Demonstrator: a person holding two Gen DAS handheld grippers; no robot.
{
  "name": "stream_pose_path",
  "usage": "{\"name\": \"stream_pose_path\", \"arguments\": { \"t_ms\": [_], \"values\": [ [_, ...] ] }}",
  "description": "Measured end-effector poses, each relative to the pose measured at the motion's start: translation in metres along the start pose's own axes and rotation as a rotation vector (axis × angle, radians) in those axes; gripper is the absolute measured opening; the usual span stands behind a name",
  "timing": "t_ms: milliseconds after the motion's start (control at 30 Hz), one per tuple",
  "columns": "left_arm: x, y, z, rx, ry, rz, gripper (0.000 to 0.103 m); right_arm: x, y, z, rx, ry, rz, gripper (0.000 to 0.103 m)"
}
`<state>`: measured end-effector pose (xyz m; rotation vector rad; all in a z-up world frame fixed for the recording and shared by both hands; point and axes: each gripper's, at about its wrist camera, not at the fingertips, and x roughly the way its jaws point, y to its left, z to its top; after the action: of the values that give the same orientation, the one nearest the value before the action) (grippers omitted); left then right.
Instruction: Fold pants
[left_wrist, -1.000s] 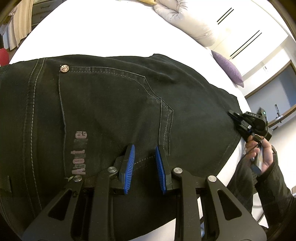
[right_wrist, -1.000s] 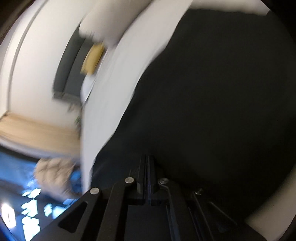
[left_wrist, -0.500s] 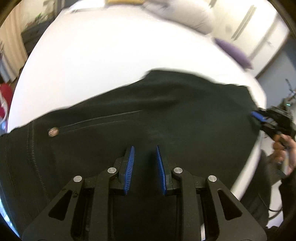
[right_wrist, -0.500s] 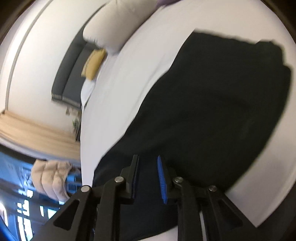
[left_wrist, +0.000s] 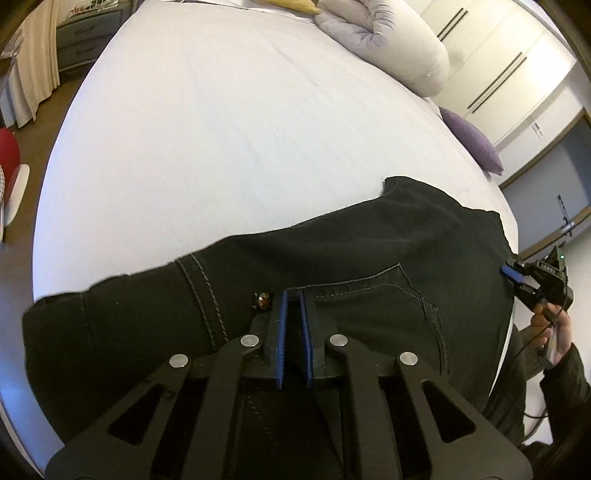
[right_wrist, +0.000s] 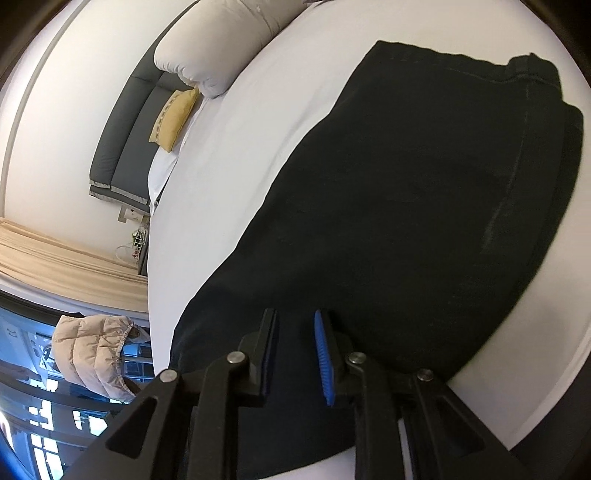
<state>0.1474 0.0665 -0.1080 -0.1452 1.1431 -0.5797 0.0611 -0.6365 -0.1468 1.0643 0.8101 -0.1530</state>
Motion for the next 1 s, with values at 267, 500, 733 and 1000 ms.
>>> {"name": "stream_pose_path", "arguments": {
  "t_ms": [267,500,733,1000],
  "values": [
    [0.004,-0.013,0.013,-0.007,-0.001,0.054,0.007,0.020,0.037,-0.020,-0.047,0.083,0.146,0.038],
    [-0.012,-0.096,0.002,0.008,-0.068,0.002,0.007,0.075,0.062,-0.047,-0.092,0.224,0.190,0.040],
    [0.057,-0.135,-0.018,0.000,0.039,-0.065,0.007,0.020,-0.052,0.019,0.159,0.003,0.159,0.000],
    [0.056,-0.125,-0.034,-0.062,0.022,-0.113,0.007,-0.109,-0.124,0.064,0.303,-0.345,-0.120,0.021]
  ]
}}
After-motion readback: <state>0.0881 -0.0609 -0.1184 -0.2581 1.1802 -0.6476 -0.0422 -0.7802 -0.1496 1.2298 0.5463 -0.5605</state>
